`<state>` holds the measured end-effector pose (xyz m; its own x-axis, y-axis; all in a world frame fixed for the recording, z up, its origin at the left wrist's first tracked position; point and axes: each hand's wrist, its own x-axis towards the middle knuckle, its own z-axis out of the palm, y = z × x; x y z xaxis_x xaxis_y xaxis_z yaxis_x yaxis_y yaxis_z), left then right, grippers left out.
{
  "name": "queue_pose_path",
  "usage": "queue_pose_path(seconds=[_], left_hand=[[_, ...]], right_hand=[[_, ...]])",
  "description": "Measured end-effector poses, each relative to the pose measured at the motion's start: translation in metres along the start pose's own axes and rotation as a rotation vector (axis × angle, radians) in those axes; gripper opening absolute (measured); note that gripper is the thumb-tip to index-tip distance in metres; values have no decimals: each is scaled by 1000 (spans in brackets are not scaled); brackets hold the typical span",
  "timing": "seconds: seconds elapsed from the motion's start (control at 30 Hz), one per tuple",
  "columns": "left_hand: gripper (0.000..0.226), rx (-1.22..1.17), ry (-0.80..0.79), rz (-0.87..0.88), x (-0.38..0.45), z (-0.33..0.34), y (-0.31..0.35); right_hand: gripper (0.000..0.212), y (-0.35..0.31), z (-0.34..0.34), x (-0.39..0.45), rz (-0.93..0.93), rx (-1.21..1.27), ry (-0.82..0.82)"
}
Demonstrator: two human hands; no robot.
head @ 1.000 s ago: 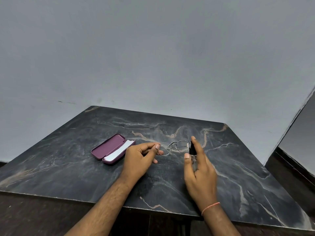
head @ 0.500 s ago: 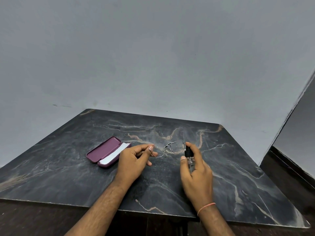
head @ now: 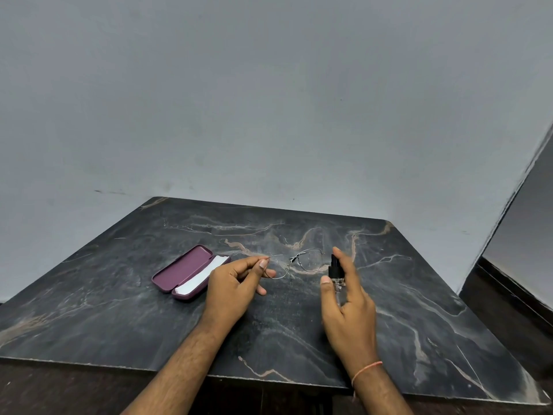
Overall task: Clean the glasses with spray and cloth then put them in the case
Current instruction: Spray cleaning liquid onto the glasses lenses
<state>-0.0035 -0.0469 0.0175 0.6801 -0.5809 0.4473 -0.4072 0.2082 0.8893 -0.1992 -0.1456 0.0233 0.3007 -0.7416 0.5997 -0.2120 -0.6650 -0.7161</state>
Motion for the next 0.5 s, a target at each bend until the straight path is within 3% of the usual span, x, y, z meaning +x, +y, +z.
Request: queue_pose_path(seconds=[0.17,0.5], left_hand=[[16,-11,0,-13,1,-1,1],[15,-215,-10,-115,3,-2,8]], right_hand=[[54,0,-2,0,21,106,-59],[46,-3,-10,10,391,696,-68]])
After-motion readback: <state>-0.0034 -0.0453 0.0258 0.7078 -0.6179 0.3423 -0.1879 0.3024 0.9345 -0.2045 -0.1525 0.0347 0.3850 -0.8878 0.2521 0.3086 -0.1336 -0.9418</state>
